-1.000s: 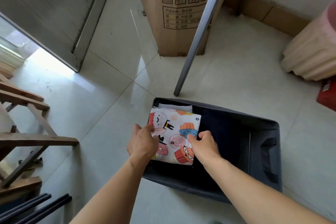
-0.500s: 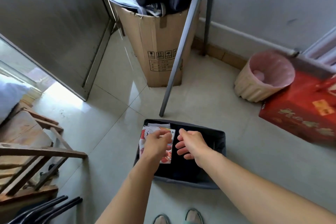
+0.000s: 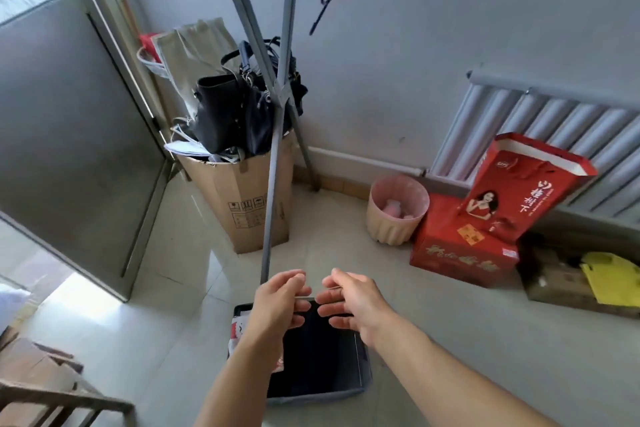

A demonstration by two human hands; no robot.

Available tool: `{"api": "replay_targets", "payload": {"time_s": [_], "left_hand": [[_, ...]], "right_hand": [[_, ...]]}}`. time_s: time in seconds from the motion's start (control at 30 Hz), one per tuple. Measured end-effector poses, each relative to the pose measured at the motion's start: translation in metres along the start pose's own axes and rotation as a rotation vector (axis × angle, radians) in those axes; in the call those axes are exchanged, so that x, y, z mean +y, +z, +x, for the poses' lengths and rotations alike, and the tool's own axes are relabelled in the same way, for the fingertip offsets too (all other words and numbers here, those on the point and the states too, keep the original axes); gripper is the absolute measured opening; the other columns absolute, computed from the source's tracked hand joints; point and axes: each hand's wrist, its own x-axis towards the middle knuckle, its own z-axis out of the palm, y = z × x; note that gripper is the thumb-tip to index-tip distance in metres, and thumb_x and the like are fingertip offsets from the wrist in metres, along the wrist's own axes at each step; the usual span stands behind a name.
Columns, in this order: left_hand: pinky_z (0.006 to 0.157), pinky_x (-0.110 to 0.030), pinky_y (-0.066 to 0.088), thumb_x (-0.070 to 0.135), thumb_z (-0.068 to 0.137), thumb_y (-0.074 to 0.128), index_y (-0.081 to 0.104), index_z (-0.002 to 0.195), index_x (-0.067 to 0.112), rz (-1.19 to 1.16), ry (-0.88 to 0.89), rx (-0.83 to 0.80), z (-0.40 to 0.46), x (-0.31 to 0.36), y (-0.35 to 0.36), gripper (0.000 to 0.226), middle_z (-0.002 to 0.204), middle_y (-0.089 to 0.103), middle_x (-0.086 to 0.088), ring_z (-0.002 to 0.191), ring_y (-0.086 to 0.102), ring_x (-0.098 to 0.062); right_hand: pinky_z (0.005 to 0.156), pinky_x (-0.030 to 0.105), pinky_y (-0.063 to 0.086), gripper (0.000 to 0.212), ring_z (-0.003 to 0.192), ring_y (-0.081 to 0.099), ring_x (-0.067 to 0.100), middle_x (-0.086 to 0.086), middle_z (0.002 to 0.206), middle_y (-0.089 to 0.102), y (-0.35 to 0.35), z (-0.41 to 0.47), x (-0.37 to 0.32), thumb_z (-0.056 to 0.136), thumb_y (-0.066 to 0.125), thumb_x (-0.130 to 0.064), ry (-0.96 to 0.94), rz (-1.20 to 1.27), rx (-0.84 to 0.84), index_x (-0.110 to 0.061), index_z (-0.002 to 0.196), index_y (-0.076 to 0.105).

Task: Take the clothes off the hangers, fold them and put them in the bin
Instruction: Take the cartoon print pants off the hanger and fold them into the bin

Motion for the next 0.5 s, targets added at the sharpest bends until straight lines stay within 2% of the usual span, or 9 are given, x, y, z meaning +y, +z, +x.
{"api": "replay_targets", "payload": {"time_s": [0.1, 0.37, 0.5], "left_hand": [[0.062, -0.028, 0.049, 0.023, 0.100, 0.054, 0.068, 0.106, 0.021, 0.046, 0.055, -0.053, -0.046, 0.015, 0.018, 0.015, 0.091, 0.070, -0.006, 0.073, 0.062, -0.018], [0.065, -0.029, 0.048, 0.024, 0.100, 0.054, 0.069, 0.106, 0.021, 0.176, 0.173, -0.249, -0.140, 0.041, 0.083, 0.016, 0.085, 0.071, -0.003, 0.073, 0.062, -0.017], [0.060, -0.027, 0.048, 0.022, 0.100, 0.054, 0.069, 0.104, 0.019, 0.245, 0.244, -0.348, -0.176, 0.051, 0.137, 0.015, 0.085, 0.071, -0.005, 0.070, 0.061, -0.017]], "right_hand": [[0.066, 0.029, 0.050, 0.030, 0.079, 0.067, 0.022, 0.009, 0.093, 0.070, -0.026, -0.047, 0.000, 0.102, 0.041, -0.034, -0.038, 0.062, 0.051, -0.012, 0.100, 0.062], [0.067, 0.031, 0.050, 0.026, 0.077, 0.068, 0.021, 0.009, 0.090, 0.072, -0.101, -0.151, 0.000, 0.100, 0.045, -0.029, -0.190, 0.189, 0.146, -0.012, 0.100, 0.064], [0.068, 0.031, 0.052, 0.026, 0.077, 0.069, 0.018, 0.006, 0.090, 0.075, -0.160, -0.193, 0.005, 0.100, 0.046, -0.028, -0.238, 0.170, 0.187, -0.012, 0.105, 0.066]]}}
